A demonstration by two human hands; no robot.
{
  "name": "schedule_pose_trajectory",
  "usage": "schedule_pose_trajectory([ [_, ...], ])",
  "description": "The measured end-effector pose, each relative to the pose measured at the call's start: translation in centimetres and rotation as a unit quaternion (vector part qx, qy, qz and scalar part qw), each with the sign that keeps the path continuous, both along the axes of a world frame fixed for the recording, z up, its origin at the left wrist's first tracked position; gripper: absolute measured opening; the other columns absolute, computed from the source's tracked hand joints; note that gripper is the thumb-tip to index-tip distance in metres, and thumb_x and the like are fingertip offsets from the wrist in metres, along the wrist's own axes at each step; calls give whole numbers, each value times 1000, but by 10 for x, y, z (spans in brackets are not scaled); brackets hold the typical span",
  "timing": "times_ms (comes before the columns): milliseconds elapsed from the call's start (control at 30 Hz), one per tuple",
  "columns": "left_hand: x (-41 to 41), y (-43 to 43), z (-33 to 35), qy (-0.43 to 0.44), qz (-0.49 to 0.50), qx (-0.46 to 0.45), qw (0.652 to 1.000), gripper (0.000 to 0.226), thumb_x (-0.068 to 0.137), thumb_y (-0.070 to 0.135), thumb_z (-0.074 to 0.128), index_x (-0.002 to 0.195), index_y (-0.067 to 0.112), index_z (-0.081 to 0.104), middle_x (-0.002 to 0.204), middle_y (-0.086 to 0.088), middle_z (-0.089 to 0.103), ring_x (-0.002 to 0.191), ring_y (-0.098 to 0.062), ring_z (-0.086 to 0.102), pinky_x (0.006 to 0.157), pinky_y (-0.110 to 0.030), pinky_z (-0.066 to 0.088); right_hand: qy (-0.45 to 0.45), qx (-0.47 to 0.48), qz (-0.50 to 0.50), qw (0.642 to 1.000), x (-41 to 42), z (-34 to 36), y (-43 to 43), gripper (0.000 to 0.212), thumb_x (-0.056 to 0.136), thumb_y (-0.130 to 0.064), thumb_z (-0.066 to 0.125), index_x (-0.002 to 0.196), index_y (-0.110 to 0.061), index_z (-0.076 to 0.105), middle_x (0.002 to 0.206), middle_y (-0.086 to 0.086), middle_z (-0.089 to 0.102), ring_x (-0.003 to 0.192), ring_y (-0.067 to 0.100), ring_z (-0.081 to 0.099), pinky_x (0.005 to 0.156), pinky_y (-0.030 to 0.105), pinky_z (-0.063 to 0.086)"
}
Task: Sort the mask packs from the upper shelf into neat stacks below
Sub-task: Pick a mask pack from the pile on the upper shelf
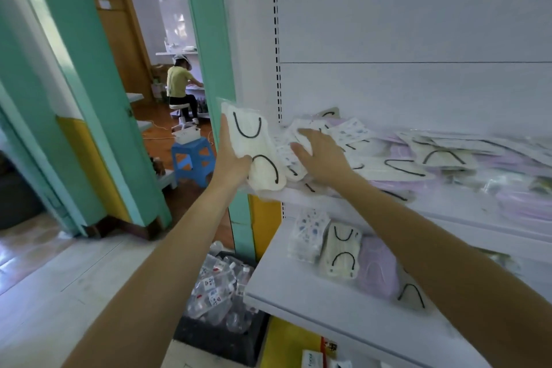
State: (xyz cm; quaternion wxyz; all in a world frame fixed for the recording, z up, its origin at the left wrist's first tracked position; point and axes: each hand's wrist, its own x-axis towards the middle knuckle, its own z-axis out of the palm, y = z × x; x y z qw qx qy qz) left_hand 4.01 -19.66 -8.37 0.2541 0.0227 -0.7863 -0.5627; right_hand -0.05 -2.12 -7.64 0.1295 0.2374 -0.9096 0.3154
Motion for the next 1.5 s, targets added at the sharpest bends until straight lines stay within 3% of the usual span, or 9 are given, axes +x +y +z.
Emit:
schedule_pose_trajectory([
  [200, -18, 29, -5, -31, 43, -30, 998, 53, 90, -9, 41, 140, 10, 39, 145, -10, 36, 134, -22, 33, 111, -28, 26, -63, 209, -137, 966, -36, -10, 24, 48, 89, -46, 47, 122, -11, 50, 121, 12, 55, 117, 32, 46, 92, 37, 34],
  [367, -31, 36, -4, -75, 54, -13, 996, 47, 93, 3, 45, 140, 7, 39, 146, -9, 35, 135, -25, 33, 108, -29, 28, -129, 5, -125, 984, -36, -5, 31, 33, 93, -41, 42, 97, -11, 56, 96, 7, 57, 96, 28, 53, 78, 33, 38],
  [500, -35, 38, -2, -77, 44, 8, 996, 48, 95, 8, 47, 141, 10, 38, 148, -7, 33, 135, -22, 32, 106, -28, 28, -159, -98, -110, 976, -34, -5, 36, 37, 87, -26, 48, 56, -19, 28, 56, -2, 31, 57, 18, 32, 56, 30, 22],
  [633, -34, 41, 1, -53, 65, 32, 996, 48, 94, 7, 46, 141, 9, 38, 147, -8, 34, 134, -22, 34, 108, -29, 29, -173, -166, -121, 963, -33, -9, 36, 40, 74, -3, 50, 51, -21, 23, 52, -4, 26, 55, 16, 25, 57, 30, 20],
  [867, -24, 37, 16, 13, 100, 18, 995, 46, 95, 6, 44, 140, 8, 37, 145, -7, 32, 132, -19, 34, 105, -25, 31, -209, -209, -130, 947, -37, 1, 34, 44, 88, -20, 51, 54, -18, 24, 53, 0, 24, 50, 16, 26, 54, 29, 20],
  [1067, -23, 44, 15, -35, 46, 67, 996, 49, 98, 35, 45, 141, 15, 38, 148, -1, 32, 135, -17, 33, 107, -29, 28, -22, -281, -70, 957, -5, 1, 21, 33, 94, -19, 46, 61, -18, 43, 60, -6, 42, 57, 9, 38, 57, 20, 33],
  [1233, -27, 58, 9, -48, -7, 42, 998, 49, 92, 13, 50, 140, 15, 39, 140, -8, 43, 125, -26, 47, 92, -31, 43, -13, -99, 198, 975, 35, -7, 10, 30, 94, -28, 52, 108, -6, 67, 106, 5, 67, 88, 3, 54, 74, 7, 38],
  [1367, -17, 59, 0, -13, -18, -13, 1000, 73, 88, -10, 41, 149, 22, 18, 155, 3, 20, 140, -14, 21, 107, -18, 20, -2, 9, -19, 1000, 31, -14, 46, 43, 94, -39, 50, 130, -16, 52, 131, 4, 53, 122, 20, 45, 97, 29, 34],
  [1500, -20, 65, 0, -26, -68, -18, 997, 68, 87, -9, 42, 145, 24, 29, 150, 0, 30, 136, -16, 31, 112, -31, 28, -56, 180, -192, 963, 26, -20, 83, 62, 89, -59, 43, 130, -13, 43, 133, 8, 48, 126, 31, 35, 101, 39, 28],
])
